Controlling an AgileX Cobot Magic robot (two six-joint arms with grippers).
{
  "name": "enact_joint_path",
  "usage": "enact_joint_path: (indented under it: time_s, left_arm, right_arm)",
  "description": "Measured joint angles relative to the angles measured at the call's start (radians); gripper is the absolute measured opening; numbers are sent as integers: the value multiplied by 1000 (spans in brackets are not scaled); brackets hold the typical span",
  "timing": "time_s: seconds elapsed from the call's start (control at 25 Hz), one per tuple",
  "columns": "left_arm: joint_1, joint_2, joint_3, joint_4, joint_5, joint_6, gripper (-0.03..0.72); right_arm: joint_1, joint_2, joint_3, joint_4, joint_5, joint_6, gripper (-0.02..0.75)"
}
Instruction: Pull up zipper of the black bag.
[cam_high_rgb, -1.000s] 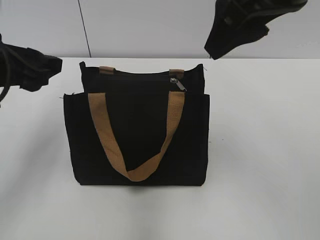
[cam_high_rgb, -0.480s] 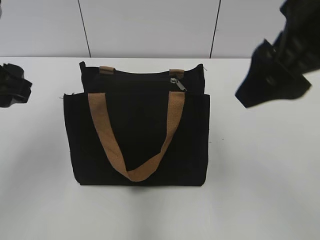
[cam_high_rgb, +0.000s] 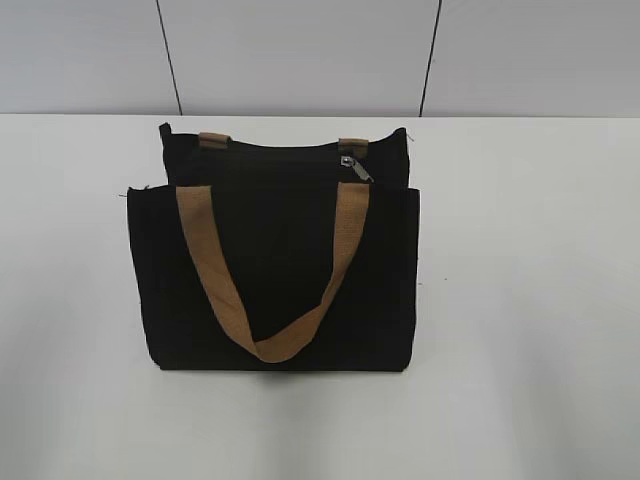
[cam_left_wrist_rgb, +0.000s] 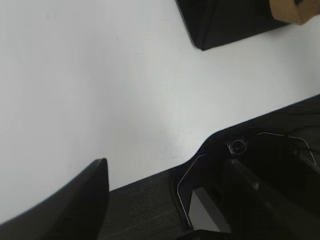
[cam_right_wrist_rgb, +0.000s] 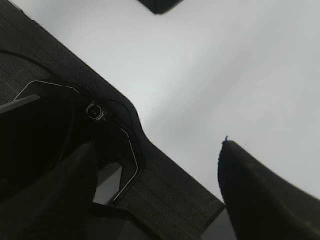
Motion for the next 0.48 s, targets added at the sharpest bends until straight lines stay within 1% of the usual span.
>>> enact_joint_path:
  time_s: [0.16, 0.32, 0.4, 0.48]
  left_arm:
    - [0, -167, 114, -3, -21, 51, 526]
    - [-1, -319, 207, -7, -112, 69, 513]
    - [-1, -361, 247, -15, -130, 86, 501]
    - [-1, -371, 258, -28, -132, 110, 484]
  right_arm:
    - [0, -138, 109, 0, 5, 14, 568]
    - [0, -233, 191, -2, -4, 16, 568]
    - [0, -245, 203, -5, -4, 17, 568]
    - [0, -244, 203, -5, -10, 17, 568]
